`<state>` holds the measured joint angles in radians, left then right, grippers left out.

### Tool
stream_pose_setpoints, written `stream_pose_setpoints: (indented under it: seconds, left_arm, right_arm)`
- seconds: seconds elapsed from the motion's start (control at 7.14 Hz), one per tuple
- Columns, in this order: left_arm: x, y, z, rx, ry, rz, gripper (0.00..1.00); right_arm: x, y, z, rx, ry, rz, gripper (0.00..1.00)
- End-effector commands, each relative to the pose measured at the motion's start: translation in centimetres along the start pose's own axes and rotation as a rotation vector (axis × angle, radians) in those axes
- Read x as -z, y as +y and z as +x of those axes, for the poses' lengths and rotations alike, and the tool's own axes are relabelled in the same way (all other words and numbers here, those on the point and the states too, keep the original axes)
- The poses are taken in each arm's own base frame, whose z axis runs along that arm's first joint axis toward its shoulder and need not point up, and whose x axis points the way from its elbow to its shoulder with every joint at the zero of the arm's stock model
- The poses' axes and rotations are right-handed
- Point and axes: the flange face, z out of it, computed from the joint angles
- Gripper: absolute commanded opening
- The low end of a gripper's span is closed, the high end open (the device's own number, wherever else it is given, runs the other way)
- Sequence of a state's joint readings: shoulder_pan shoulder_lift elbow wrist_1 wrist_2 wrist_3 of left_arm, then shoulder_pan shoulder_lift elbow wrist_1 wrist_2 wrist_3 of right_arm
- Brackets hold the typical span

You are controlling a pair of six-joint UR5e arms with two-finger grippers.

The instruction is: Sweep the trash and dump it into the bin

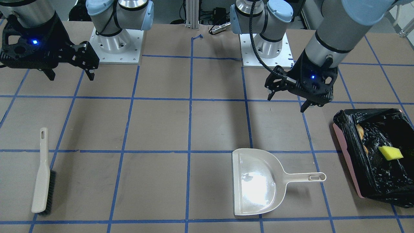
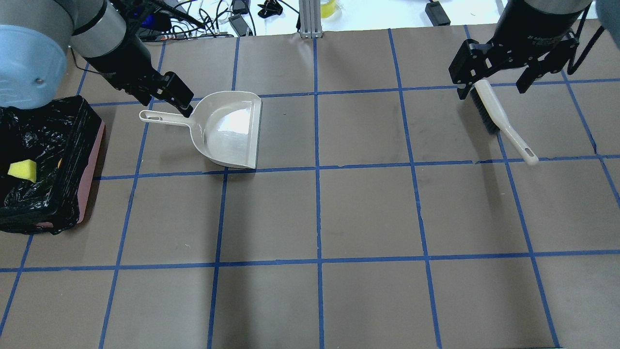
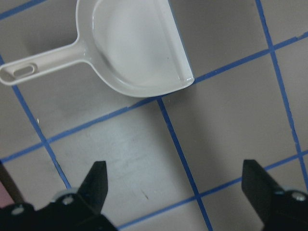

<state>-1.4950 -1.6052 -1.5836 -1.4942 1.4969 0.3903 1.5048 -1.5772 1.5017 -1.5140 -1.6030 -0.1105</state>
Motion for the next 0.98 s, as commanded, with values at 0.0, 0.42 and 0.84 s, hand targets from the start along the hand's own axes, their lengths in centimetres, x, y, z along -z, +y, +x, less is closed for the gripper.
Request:
stream_pose_setpoints:
  seconds: [0.0,0.42,0.84]
  left_arm:
    - [3.5,3.2,0.6,0.177,-0.097,-0.023,1.0]
    - [5.5,4.1,1.2,0.213,-0.102,0.021,1.0]
    - [5.7,4.3,1.3,0.225,-0.104,0.033,1.0]
  right_arm:
    - [0.0,0.0,0.0,0.001,0.0,0.001,1.0]
    - [0.5,-0.4,0.0,-0.004,0.001,0.038,1.0]
    - [0.9,-0.6,-0.1,-0.029,-0.017,0.066,1.0]
